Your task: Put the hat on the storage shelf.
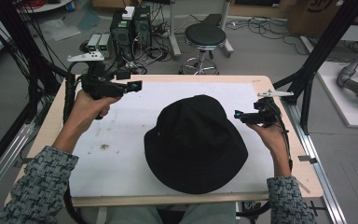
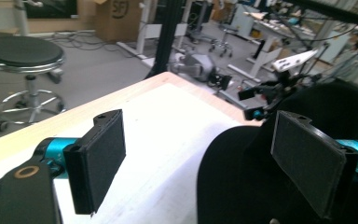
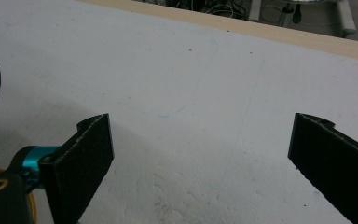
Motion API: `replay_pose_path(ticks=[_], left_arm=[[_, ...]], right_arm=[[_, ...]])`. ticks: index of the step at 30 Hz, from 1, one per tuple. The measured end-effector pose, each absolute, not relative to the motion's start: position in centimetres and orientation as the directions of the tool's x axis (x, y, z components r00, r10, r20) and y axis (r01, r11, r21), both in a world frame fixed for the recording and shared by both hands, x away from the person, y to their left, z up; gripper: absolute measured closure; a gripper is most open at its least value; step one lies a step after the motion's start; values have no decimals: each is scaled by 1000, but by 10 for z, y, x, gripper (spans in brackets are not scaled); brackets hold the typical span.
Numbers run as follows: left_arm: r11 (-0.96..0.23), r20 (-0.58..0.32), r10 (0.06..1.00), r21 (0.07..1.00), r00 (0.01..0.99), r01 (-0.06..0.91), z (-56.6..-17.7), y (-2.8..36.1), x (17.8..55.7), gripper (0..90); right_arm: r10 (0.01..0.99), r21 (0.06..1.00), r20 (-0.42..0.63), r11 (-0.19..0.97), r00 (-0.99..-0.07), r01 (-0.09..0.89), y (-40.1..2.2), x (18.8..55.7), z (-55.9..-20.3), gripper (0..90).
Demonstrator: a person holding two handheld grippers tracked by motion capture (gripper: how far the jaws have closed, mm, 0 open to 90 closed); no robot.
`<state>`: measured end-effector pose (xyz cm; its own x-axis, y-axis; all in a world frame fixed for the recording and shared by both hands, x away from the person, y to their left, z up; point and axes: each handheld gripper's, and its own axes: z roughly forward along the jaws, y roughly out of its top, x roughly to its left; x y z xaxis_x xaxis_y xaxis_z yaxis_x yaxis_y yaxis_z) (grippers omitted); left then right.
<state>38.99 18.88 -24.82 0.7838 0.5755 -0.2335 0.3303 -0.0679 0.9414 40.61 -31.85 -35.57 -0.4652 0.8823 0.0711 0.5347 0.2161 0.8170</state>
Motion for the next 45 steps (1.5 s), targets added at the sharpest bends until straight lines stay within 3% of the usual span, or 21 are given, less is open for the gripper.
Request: replay_pose_path(ticks=[14,45], left_arm=[[-116,-138,726,941,674,317,-280,223,372,166],[-127,-88,839,928,537,351,-330,253,359,167]], right_arm=[[880,816,70,220,-469,534,-317,406,-356,63],[879,818,71,219,-471,532,-316,407,-356,63]])
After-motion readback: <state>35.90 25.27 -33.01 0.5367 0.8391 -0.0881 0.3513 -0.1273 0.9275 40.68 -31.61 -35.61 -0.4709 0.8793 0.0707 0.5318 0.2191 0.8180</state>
